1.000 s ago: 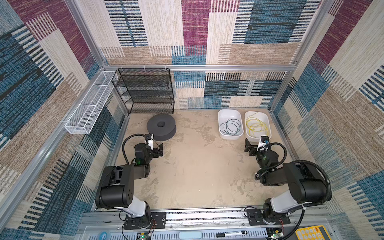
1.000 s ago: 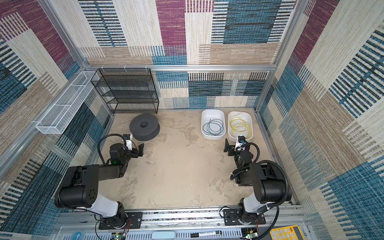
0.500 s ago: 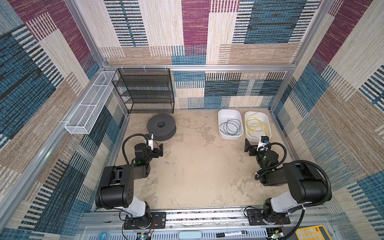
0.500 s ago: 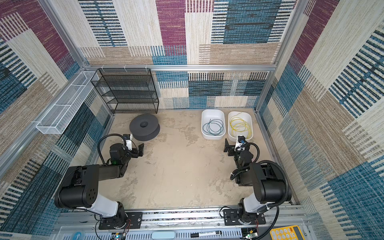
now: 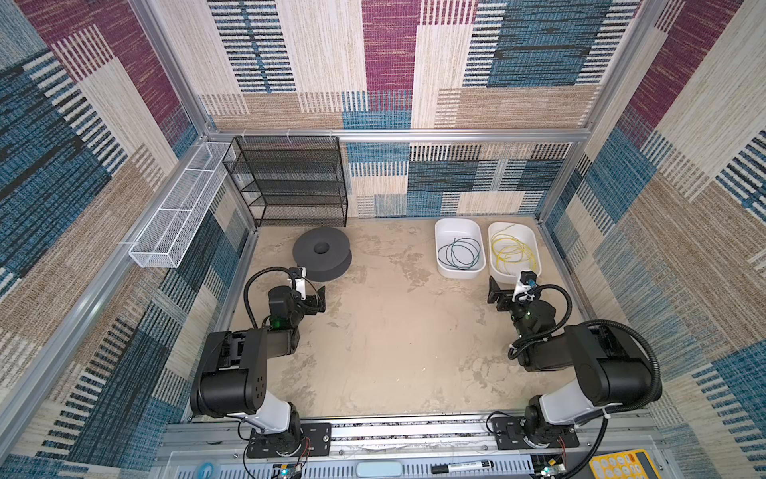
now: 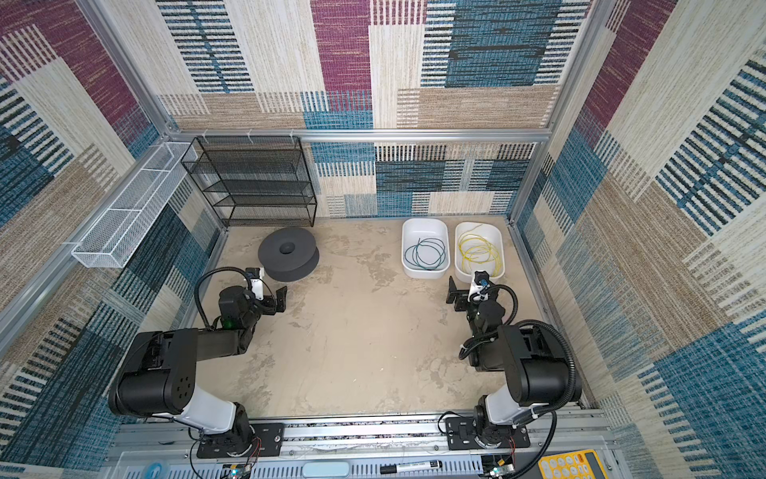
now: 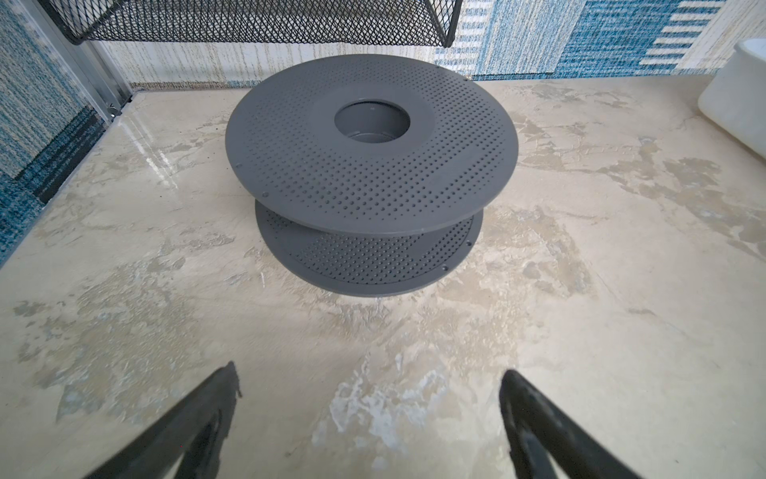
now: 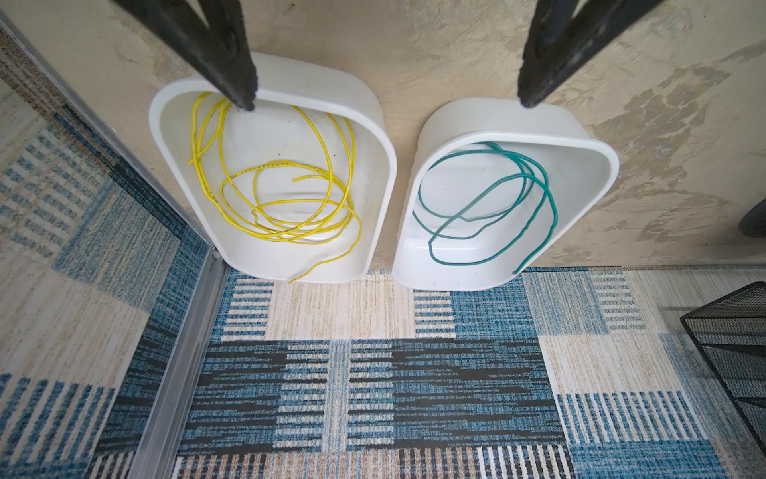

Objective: Wrap the cables

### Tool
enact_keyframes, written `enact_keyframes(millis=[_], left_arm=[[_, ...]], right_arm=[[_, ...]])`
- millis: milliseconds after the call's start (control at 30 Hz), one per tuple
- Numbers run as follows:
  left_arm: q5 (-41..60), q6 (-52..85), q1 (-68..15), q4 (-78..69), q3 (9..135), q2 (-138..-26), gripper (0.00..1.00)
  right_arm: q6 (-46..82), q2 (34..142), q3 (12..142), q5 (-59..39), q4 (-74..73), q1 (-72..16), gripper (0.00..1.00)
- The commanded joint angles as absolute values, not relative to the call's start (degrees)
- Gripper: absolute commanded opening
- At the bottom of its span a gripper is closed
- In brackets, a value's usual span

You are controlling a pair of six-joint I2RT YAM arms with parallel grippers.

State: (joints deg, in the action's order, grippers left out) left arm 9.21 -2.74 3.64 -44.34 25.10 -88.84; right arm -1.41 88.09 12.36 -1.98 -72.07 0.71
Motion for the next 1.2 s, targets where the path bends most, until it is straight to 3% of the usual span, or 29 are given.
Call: enact_keyframes(millis=[0,600,733,833,933,1067,1167], left_arm=[[9.2,-1.4,3.7,-45.9,25.3,-88.8,1.0],[6.3,-2.3,2.2,-41.1,27.0,-86.7,1.0],[7.5,-2.1,1.2,-19.7,34.8,-78.1,1.0],[5.9,5.1,1.0,-5.8,40.6,-70.1,1.0],[5.4,11.4,1.0,7.0,46.5,-62.8,1.0],[5.2,16.4,1.1,14.5,49.5,-53.9,1.0],[11.2,13.8,1.1,15.0,50.2,-48.8,1.0]], right_arm=[[-1.5,88.0,12.3,-2.2,-73.2,0.7,0.99],[-1.5,86.7,12.8,-1.0,-71.6,0.5,0.99],[-0.8,76.6,21.1,6.2,-48.2,-2.7,0.99],[6.2,73.0,34.5,8.6,-24.4,-5.2,0.99],[5.2,72.5,49.4,12.2,-4.3,-10.6,0.99],[11.0,70.9,64.9,8.9,13.7,-11.8,0.99],[26.2,67.5,66.0,15.5,19.6,-11.6,0.99]])
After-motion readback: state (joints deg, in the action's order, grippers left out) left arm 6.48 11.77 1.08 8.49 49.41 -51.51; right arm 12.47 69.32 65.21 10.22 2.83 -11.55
